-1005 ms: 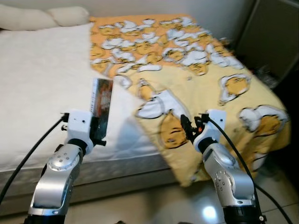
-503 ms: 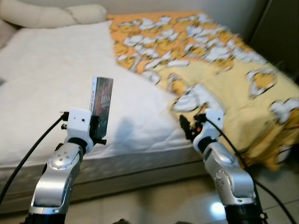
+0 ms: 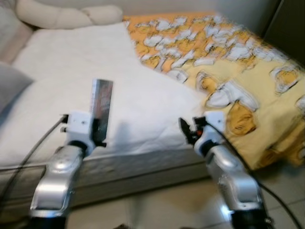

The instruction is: Clean up the room

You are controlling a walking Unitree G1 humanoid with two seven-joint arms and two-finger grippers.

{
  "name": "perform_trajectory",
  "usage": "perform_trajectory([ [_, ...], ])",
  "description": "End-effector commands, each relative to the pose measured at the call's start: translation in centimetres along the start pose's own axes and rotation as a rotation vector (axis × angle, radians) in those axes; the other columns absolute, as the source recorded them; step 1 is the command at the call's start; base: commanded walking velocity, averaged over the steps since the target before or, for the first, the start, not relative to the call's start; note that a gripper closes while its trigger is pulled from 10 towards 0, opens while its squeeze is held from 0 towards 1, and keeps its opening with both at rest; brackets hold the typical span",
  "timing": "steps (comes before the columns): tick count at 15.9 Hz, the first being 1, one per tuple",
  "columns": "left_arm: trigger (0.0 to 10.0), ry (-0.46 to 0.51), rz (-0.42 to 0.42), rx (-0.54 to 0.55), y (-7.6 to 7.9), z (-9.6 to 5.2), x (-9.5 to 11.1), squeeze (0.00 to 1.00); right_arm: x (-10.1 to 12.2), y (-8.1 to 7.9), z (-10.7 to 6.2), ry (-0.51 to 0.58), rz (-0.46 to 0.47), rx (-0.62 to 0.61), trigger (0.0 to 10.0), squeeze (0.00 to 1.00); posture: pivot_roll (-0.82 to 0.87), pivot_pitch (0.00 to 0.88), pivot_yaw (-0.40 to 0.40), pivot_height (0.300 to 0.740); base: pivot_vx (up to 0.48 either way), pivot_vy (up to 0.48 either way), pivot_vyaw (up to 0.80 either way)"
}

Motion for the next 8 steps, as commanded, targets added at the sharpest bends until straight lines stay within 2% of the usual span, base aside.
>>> perform_trajectory([
  [1, 10.0, 0.042, 0.018, 0.02, -0.71, 0.0, 1.16, 0.0, 0.52, -1.0, 0.12, 0.008, 0.023, 0.05, 10.0, 0.0, -0.06, 0.0, 0.012, 0.74, 0.0, 0.45, 0.0],
  [8, 10.0, 0.05, 0.013, 0.021, -0.74, 0.28, 1.35, 0.0, 0.78, -0.74, 0.29, 0.002, -0.021, 0.064, 10.0, 0.0, -0.07, 0.0, 0.016, 0.74, 0.0, 0.45, 0.0],
])
Point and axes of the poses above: a point about 5 cm out from each wrist's last joint towards the gripper, its own z axis pointing out of the wrist towards the gripper, its own x axis along the axis of the wrist's last joint, y = z × x, the point moved 6 cm from there along z, pointing out of the wrist towards the gripper, and after that the axes turned 12 degrees about z, right-handed, at the moved point
